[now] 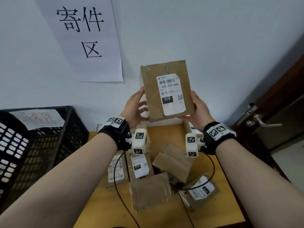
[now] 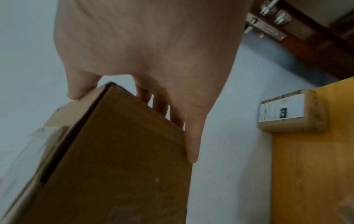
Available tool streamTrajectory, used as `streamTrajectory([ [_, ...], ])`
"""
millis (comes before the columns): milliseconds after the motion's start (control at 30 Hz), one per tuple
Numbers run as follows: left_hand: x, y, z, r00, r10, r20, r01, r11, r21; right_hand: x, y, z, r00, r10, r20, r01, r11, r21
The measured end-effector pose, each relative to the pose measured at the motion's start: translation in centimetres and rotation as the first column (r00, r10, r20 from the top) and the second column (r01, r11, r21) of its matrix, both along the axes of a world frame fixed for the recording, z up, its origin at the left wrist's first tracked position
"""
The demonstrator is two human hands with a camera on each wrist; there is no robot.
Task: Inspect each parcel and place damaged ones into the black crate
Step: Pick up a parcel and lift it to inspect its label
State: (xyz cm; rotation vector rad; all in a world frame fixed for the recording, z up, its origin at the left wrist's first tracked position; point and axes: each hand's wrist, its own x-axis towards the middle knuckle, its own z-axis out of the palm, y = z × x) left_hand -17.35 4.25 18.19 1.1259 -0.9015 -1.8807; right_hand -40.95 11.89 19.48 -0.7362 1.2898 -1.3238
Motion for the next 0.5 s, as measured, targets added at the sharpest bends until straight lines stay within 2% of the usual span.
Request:
streamTrajectory([
  [233,-4.3,-0.6,-4.4,0.997,-0.073,0.030,0.067,0.984,0.168,-4.2,-1.1,-6.0,0.999,-0.045,-0.024,0.048,0.989,0.141],
  [333,-5.7,-0.4,-6.7,0.993,-0.110,0.053,0.093,0.963,0.253,-5.9,-1.6,-8.7,0.999,-0.042,0.015,0.038,0.980,0.195],
  [500,-7.6,-1.1,-10.5,0.975,-0.186,0.124,0.137,0.934,0.329,-7.6,-2.3,-12.1,0.999,-0.029,0.016,0.021,0.935,0.355],
])
